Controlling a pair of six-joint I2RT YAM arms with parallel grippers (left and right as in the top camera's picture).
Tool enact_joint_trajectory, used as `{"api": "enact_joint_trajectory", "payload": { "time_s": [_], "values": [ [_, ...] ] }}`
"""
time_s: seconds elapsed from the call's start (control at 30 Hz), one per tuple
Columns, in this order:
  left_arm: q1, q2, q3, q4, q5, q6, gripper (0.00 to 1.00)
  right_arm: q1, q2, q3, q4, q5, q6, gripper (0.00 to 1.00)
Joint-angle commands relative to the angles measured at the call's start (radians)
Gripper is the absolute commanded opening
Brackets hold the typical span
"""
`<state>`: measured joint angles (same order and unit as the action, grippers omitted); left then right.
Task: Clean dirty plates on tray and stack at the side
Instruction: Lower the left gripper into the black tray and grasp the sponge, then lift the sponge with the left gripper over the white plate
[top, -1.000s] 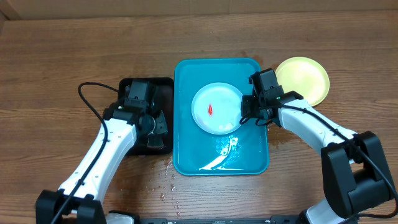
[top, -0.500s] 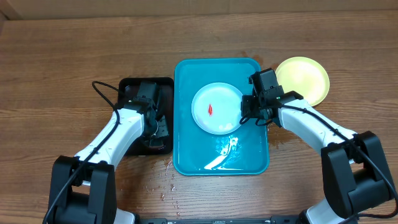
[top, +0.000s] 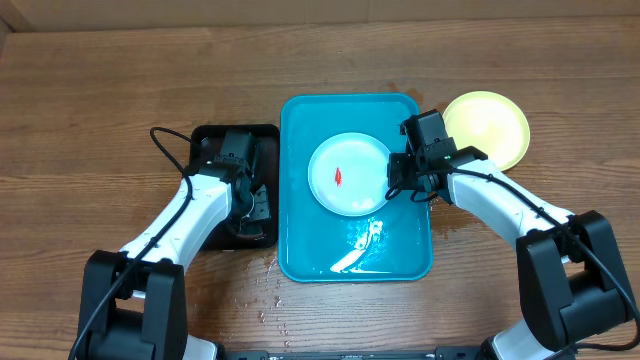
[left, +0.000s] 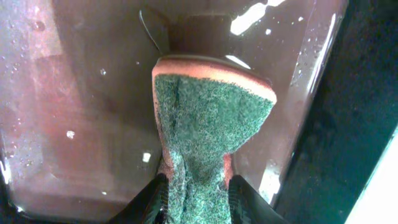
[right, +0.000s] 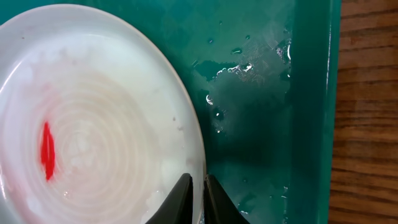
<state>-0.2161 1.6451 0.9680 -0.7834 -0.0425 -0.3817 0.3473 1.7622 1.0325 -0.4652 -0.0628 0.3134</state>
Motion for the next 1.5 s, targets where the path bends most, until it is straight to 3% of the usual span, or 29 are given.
{"api": "enact_joint_trajectory", "payload": {
  "time_s": [0.0, 0.27, 0.3, 0.37, 0.47, 0.63, 1.0, 1.07, 1.3, 1.37, 1.47],
  "values": [
    [-0.007, 0.004, -0.005, 0.008, -0.018, 0.024, 0.33, -0.001, 0.005, 0.022, 0.003, 0.011, -0.007, 0.1],
    [-0.007, 0.004, -0.059, 0.064, -0.016, 0.023, 0.33, -0.001, 0.005, 0.022, 0.003, 0.011, -0.007, 0.1],
    [-0.007, 0.004, -0.065, 0.072, -0.017, 0.024, 0.3, -0.001, 0.005, 0.022, 0.004, 0.011, -0.007, 0.1],
    [-0.007, 0.004, -0.064, 0.081, -0.017, 0.045, 0.07, -0.001, 0.005, 0.022, 0.004, 0.011, -0.007, 0.1],
    [-0.006, 0.004, -0.043, 0.08, -0.019, 0.046, 0.04, -0.001, 0.005, 0.022, 0.004, 0.011, -0.007, 0.1],
    [-0.006, -0.006, 0.09, 0.036, -0.025, 0.05, 0.04, -0.001, 0.005, 0.022, 0.004, 0.01, -0.007, 0.29],
    [-0.006, -0.01, 0.488, -0.172, -0.205, 0.148, 0.04, -0.001, 0.005, 0.022, 0.004, 0.01, -0.015, 0.51],
    [-0.006, -0.01, 0.523, -0.185, -0.207, 0.17, 0.04, -0.001, 0.005, 0.022, 0.004, 0.01, -0.015, 0.5],
    [-0.007, 0.017, 0.528, -0.2, -0.108, 0.173, 0.04, -0.001, 0.005, 0.022, 0.004, 0.01, -0.014, 0.29],
    [-0.007, 0.033, 0.513, -0.195, -0.064, 0.173, 0.04, -0.001, 0.005, 0.022, 0.004, 0.01, -0.014, 0.15],
    [-0.007, 0.058, 0.485, -0.183, -0.053, 0.173, 0.04, -0.001, 0.005, 0.022, 0.004, 0.01, -0.014, 0.11]
  ]
}}
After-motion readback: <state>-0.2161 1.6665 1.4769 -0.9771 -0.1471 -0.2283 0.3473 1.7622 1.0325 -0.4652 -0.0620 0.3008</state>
